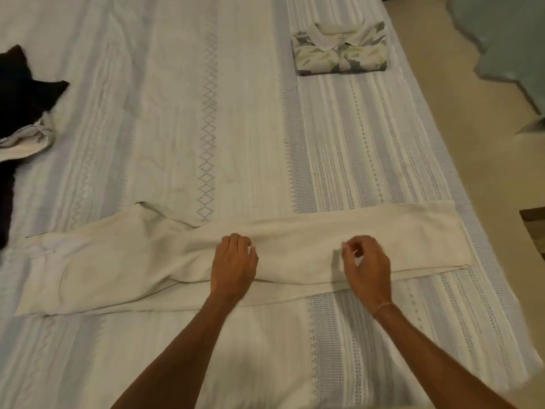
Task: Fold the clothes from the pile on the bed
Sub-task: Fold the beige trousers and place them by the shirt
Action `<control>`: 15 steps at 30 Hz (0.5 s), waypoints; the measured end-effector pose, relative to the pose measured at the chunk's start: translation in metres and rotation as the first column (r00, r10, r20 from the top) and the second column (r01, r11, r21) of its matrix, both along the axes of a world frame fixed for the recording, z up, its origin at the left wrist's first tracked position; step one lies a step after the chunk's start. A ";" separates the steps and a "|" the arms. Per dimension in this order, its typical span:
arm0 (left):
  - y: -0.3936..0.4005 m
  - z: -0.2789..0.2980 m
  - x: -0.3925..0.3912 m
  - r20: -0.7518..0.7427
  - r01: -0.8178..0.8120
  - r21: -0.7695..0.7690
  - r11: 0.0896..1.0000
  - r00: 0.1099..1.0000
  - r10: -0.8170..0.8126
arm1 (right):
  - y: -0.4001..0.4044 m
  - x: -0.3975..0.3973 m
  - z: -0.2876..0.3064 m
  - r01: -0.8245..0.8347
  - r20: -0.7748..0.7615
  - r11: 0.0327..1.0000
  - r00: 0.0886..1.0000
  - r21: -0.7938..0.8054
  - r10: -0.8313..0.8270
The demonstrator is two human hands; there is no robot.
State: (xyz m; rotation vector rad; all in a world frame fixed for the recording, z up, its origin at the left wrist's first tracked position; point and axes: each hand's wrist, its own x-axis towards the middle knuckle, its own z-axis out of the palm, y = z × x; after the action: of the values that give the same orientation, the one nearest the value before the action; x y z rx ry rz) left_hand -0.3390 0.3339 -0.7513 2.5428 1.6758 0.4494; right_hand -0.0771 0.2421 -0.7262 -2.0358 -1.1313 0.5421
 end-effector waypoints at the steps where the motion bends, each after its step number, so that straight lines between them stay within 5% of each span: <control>1: -0.009 0.004 -0.011 0.038 -0.039 -0.037 0.999 0.998 0.040 | -0.007 -0.026 0.002 -0.005 -0.128 1.000 0.992 -0.028 0.002; 4: -0.039 0.010 -0.052 0.135 -0.286 -0.242 0.927 0.936 0.324 | -0.021 -0.102 0.006 -0.040 -0.466 0.981 0.883 -0.192 -0.056; 6: -0.056 0.008 -0.079 0.288 -0.415 -0.423 0.805 0.781 0.554 | -0.022 -0.141 0.005 -0.093 -0.744 0.950 0.646 -0.299 -0.171; 8: -0.060 0.006 -0.105 0.459 -0.407 -0.717 0.566 0.335 0.823 | -0.018 -0.174 0.000 -0.059 -0.899 0.941 0.320 -0.334 -0.300; 10: -0.053 0.006 -0.127 0.436 -0.223 -0.889 0.401 -0.137 0.890 | -0.008 -0.195 -0.007 0.096 -0.926 0.926 0.062 -0.365 -0.371; 12: -0.042 0.010 -0.140 0.397 -0.083 -0.913 0.400 -0.405 0.823 | 0.003 -0.204 -0.011 0.237 -0.914 0.884 -0.072 -0.404 -0.399; 15: -0.030 0.016 -0.155 0.307 0.064 -0.902 0.427 -0.601 0.738 | 0.015 -0.214 -0.010 0.354 -0.916 0.846 -0.115 -0.399 -0.384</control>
State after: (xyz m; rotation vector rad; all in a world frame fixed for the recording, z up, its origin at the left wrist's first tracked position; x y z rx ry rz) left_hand -0.4943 0.3038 -0.7355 -0.1765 1.3948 1.3000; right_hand -0.2909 0.2573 -0.7366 -1.1746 0.4252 1.3740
